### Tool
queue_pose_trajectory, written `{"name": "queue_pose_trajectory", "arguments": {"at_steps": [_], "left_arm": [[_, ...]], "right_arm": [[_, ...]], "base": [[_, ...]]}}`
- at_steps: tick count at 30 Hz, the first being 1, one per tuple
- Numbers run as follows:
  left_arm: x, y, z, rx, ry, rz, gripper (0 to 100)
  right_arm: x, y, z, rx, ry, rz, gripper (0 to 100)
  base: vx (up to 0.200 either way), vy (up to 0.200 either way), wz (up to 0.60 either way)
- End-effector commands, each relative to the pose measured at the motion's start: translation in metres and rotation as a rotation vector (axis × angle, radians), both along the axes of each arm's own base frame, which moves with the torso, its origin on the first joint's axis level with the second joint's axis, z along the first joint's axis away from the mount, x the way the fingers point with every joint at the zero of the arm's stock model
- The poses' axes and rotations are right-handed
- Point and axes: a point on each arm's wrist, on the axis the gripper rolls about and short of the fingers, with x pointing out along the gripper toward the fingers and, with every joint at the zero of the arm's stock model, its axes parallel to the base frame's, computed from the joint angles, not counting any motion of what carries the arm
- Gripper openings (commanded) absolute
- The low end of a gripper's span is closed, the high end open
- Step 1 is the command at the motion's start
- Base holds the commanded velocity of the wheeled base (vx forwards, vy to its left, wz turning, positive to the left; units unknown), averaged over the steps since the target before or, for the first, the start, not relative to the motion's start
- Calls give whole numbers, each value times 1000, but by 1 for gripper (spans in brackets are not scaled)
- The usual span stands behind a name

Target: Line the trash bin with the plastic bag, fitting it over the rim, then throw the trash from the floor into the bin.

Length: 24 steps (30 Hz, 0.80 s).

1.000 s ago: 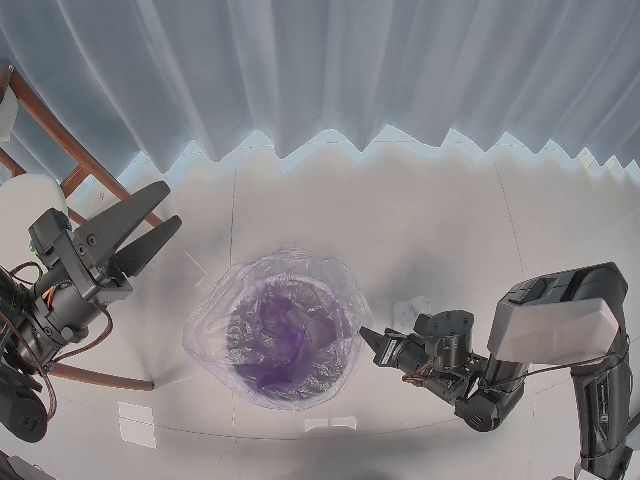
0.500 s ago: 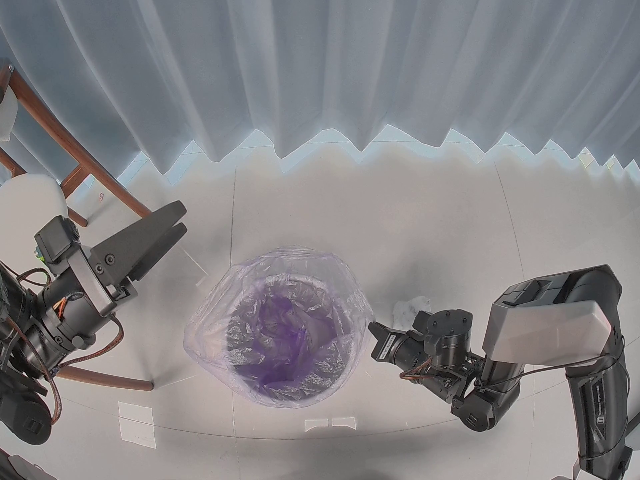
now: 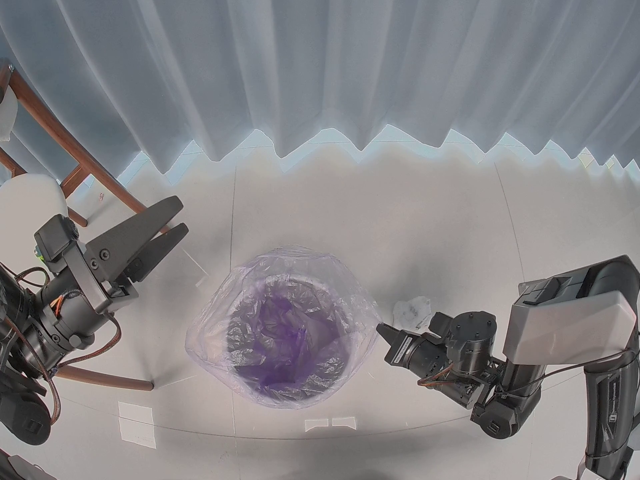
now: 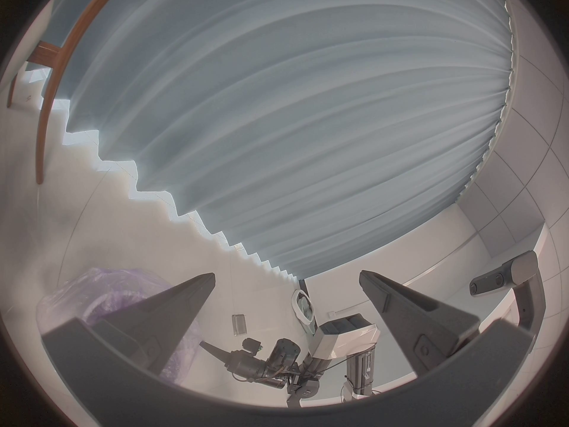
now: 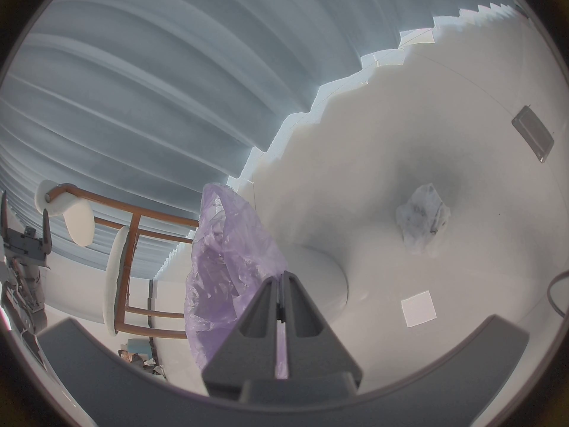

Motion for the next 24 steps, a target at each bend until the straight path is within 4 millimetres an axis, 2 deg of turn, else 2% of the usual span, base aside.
{"name": "queue_pose_trajectory", "arguments": {"at_steps": [1, 5, 13, 24], "left_arm": [[-2, -3, -1, 3, 2, -16, 100], [-2, -3, -1, 3, 2, -16, 100], [-2, -3, -2, 5, 7, -17, 100], [-4, -5, -6, 12, 21, -31, 100]], "right_arm": [[13, 1, -15, -37, -10, -7, 0], [33, 5, -41, -117, 23, -14, 0], [70, 11, -52, -164, 93, -48, 0], [86, 16, -71, -191, 99, -49, 0]], "base": [[0, 0, 0], [0, 0, 0], [0, 0, 0], [0, 0, 0]]}}
